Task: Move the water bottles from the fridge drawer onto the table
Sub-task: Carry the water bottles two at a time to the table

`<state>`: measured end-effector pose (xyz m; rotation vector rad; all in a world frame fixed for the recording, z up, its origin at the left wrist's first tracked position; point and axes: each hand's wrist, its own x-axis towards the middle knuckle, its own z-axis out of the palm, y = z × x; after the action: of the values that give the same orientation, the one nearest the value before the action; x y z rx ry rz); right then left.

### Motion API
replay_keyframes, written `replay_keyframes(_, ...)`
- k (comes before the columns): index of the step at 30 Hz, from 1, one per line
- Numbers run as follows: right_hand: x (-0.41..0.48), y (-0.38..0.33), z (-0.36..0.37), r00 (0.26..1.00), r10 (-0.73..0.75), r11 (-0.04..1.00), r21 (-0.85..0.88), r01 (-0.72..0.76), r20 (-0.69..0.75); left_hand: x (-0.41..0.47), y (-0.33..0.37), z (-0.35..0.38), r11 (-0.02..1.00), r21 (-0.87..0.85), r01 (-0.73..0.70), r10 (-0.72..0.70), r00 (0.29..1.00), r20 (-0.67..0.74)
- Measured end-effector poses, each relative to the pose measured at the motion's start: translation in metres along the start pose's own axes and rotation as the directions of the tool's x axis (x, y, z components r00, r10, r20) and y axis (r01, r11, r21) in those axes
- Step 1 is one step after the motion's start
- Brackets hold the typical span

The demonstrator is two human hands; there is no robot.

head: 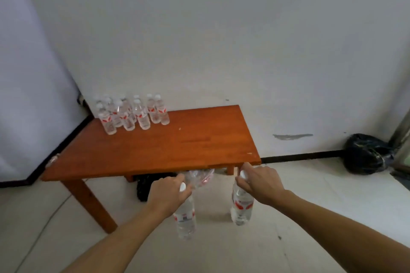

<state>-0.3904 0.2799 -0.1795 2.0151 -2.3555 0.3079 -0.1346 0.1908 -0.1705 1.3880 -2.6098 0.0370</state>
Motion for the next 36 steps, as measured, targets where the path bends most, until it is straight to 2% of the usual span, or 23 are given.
replay_keyframes(4,0.090,-0.017,0.017,0.991,-0.129,0.992,-0.005,0.129,0.021,0.047,-0.048,0.008,0.992,-0.051,0.115,-0.114,0.993,0.033)
replay_keyframes(8,0.180,-0.037,0.021,0.975,-0.219,0.972,-0.076,0.221,0.032,0.089,-0.090,0.007,0.968,-0.035,0.249,-0.249,0.969,-0.004)
replay_keyframes(14,0.287,-0.084,0.043,0.955,-0.283,0.955,-0.064,0.288,0.084,0.137,-0.158,0.012,0.925,-0.039,0.379,-0.380,0.925,-0.026)
replay_keyframes(23,0.424,-0.169,0.098,0.962,-0.252,0.965,-0.055,0.258,0.103,0.239,-0.300,0.030,0.956,0.017,0.294,-0.295,0.955,0.029)
replay_keyframes(29,0.499,-0.211,0.116,0.985,-0.160,0.987,0.021,0.159,0.064,0.316,-0.388,0.025,0.970,-0.028,0.241,-0.240,0.971,0.008)
replay_keyframes(36,0.597,-0.231,0.141,0.983,-0.179,0.984,0.002,0.179,0.034,0.400,-0.454,0.053,0.962,-0.106,0.250,-0.251,0.968,0.006)
